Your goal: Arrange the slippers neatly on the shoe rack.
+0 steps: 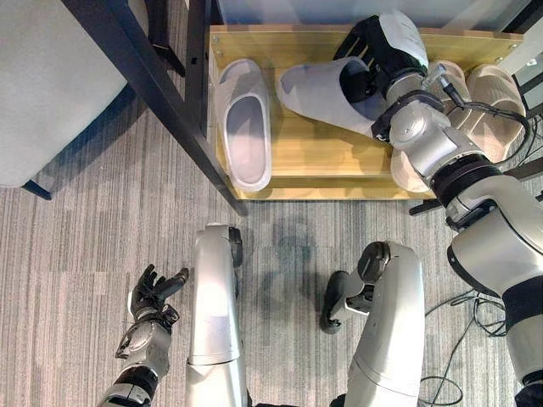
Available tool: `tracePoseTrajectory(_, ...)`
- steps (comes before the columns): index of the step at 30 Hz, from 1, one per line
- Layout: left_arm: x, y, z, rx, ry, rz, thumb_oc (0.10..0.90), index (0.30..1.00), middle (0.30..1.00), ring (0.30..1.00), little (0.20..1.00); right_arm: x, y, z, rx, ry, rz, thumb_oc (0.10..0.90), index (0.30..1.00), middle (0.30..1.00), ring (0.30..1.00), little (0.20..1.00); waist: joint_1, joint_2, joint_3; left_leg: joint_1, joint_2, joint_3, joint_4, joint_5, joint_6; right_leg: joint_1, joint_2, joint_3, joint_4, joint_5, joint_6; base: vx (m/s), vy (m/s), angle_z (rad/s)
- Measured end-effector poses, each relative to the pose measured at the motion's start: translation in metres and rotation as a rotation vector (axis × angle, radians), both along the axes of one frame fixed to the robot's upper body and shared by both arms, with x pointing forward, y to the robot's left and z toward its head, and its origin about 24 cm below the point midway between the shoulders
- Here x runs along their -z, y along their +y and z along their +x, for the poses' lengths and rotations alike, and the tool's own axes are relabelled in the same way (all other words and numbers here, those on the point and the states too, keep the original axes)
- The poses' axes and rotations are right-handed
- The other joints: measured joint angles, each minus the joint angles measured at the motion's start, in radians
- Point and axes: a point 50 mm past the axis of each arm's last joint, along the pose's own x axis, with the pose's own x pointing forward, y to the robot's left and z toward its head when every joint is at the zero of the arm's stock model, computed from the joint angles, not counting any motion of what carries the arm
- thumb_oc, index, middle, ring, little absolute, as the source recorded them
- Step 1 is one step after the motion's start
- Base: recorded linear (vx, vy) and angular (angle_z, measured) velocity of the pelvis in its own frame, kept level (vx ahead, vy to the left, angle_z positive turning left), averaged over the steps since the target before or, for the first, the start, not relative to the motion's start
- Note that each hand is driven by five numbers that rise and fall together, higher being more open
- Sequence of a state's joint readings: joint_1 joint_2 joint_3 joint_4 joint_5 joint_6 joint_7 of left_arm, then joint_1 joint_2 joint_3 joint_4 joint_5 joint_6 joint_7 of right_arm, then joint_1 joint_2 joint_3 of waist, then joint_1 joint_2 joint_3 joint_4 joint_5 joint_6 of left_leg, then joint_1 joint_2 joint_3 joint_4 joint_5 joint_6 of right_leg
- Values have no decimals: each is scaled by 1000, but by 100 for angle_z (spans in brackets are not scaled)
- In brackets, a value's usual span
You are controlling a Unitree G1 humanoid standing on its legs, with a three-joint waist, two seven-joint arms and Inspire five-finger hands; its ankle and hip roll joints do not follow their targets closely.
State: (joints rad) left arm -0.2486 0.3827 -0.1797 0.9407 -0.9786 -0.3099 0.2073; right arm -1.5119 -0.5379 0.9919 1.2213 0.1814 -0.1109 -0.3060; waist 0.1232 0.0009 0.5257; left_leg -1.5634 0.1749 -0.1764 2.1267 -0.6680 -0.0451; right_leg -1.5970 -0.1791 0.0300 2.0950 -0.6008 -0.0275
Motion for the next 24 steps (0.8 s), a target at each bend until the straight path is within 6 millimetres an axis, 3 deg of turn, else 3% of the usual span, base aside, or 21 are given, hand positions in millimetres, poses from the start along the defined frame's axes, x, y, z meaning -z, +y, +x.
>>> tracePoseTrajectory(11, 12, -13, -4, 67, 53, -11, 800, 900, 900, 900, 900, 4, 8, 3, 47, 15, -83, 800, 900, 900, 900, 900, -3, 0, 0, -1, -2, 1, 1, 0, 0, -1, 0, 2, 2, 0, 0, 0, 6, 0)
tracePoseTrajectory(20, 7, -24, 8, 131, 27, -9, 800, 900, 900, 900, 900, 4, 9, 3, 47, 10, -83, 800, 900, 900, 900, 900, -5, 0, 0, -1, -3, 1, 1, 0, 0, -1, -1, 2, 2, 0, 0, -3, 17, 0)
tracePoseTrajectory(24, 9, -22, 6, 145, 52, 22, 800, 900, 900, 900, 900, 0, 18, 2, 37, -26, -130, 800, 900, 900, 900, 900, -26, -1, 0, -1, -1, 1, 0, 0, 0, -1, 0, 2, 0, -1, -1, 1, 8, 0)
